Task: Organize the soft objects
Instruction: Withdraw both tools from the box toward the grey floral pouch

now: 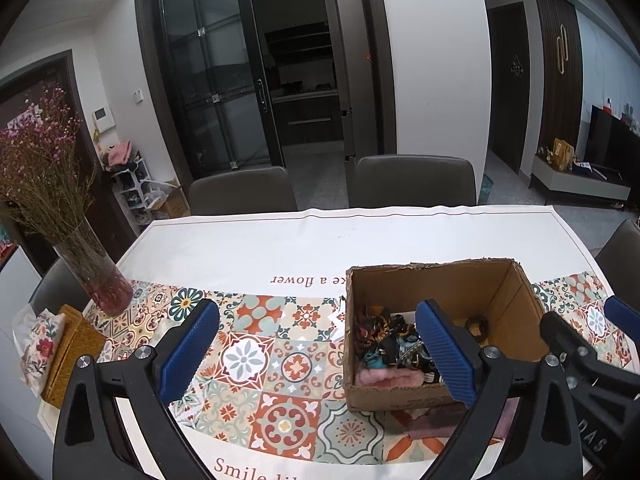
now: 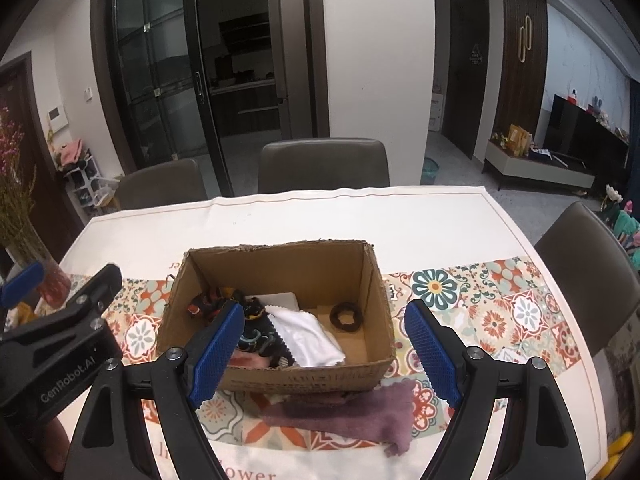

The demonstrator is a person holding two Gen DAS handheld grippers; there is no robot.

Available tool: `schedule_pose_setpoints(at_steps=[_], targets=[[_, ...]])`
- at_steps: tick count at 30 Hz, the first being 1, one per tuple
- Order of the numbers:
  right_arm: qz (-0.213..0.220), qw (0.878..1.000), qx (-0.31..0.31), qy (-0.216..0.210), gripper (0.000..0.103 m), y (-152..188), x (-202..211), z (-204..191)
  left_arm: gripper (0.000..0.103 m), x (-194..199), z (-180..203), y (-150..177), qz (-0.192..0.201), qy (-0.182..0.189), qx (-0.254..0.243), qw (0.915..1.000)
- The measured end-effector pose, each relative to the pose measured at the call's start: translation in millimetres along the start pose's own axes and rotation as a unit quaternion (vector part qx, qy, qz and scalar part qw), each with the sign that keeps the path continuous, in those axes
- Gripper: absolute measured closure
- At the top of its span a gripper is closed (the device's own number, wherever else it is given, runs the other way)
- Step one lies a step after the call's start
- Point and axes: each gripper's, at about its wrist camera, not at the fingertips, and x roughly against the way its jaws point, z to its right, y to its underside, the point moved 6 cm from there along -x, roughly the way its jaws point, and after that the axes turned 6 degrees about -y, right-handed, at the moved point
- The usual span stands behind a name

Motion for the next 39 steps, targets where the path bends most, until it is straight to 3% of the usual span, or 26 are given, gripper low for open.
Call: schedule_pose_setpoints(at_steps=[17, 39], targets=[[-0.009, 1.0, -0.01, 0.003, 0.02, 35.4, 10.0, 11.8, 0.003, 16.7, -10.2, 38.2, -0.009, -0.014, -0.012, 0.9998], [-0.021, 0.999, -0.025, 0.024, 0.02, 111.5, 53.3, 47.8, 0.003, 58.9, 16.3, 127.1, -0.043, 0.028, -0.02, 0.9985]])
